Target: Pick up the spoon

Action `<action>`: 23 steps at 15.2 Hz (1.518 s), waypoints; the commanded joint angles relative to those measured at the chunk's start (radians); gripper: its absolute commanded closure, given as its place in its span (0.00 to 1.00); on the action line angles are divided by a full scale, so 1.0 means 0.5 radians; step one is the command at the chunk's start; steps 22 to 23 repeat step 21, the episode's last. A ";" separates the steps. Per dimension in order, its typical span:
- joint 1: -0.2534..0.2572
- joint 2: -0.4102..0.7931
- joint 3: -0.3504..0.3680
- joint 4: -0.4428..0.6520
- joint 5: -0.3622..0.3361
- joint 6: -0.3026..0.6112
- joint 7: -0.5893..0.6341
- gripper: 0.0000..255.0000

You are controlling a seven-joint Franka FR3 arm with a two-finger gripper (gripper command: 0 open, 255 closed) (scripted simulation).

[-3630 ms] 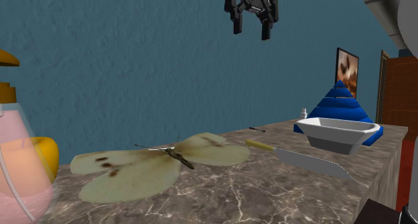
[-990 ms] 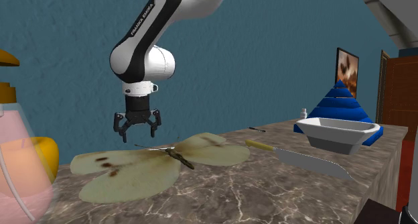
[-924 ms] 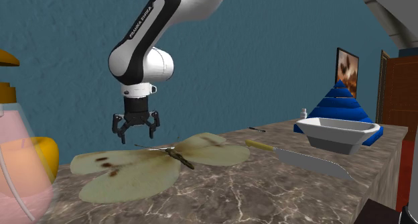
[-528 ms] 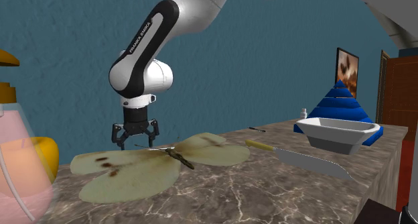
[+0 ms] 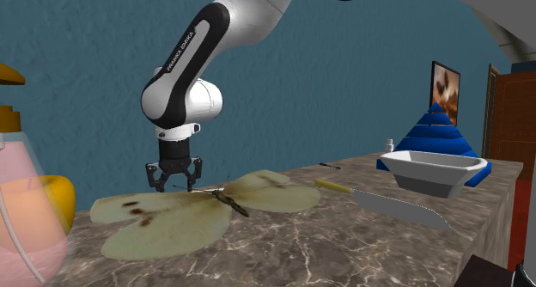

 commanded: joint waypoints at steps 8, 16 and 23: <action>-0.017 -0.071 0.027 -0.006 0.032 -0.067 -0.024 1.00; -0.051 -0.211 0.079 0.003 0.102 -0.212 -0.081 1.00; -0.063 -0.262 0.096 0.014 0.130 -0.272 -0.103 1.00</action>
